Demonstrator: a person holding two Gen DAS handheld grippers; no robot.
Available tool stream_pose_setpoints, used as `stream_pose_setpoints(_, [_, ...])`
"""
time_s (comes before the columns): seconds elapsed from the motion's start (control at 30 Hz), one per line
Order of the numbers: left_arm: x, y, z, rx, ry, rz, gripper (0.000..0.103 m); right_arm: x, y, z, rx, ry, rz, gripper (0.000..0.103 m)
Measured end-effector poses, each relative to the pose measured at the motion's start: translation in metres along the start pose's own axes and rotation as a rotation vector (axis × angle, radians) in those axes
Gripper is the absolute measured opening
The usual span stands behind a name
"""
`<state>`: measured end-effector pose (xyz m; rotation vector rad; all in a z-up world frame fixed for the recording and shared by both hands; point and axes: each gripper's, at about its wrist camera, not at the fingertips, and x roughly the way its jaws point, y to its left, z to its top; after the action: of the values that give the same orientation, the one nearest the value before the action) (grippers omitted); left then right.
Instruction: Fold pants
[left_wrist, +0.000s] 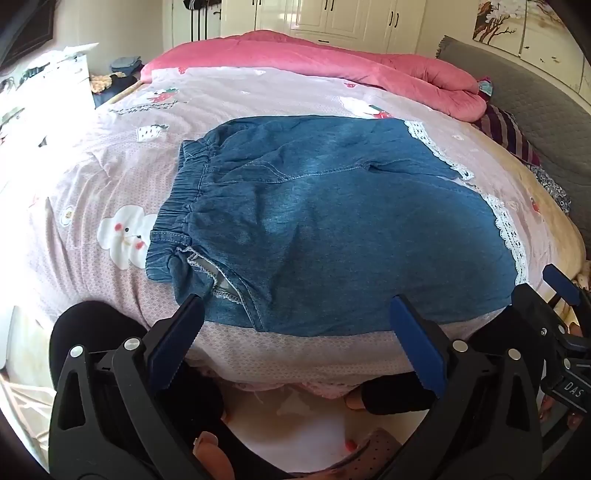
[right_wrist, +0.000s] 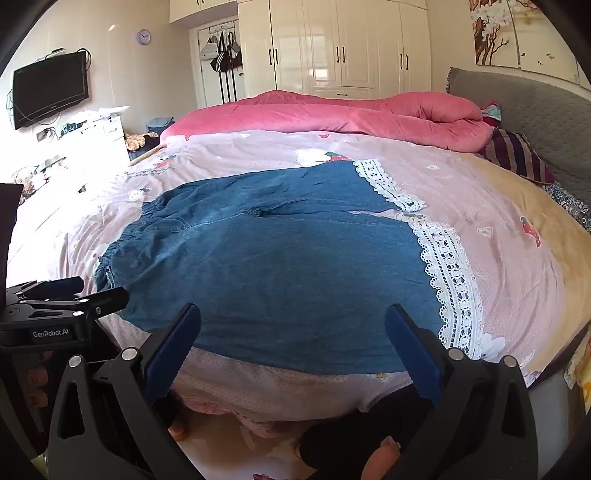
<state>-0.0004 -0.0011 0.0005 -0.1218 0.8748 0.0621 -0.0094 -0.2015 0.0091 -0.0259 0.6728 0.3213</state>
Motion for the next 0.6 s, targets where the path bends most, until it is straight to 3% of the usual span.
stream_pose_setpoints(0.27, [-0.002,-0.009,0.000,0.035,-0.009,-0.007,0.094,-0.002,0.001,0.000,-0.015,-0.002,-0.010,0.099])
stream_pose_setpoints(0.3, [-0.003,0.000,0.002,-0.009,-0.009,-0.001,0.094,-0.002,0.002,0.001,-0.018,-0.001,-0.015,0.099])
stream_pose_setpoints(0.6, [-0.003,0.000,0.003,-0.003,-0.013,-0.013,0.094,-0.002,0.004,0.002,-0.023,-0.005,-0.019,0.099])
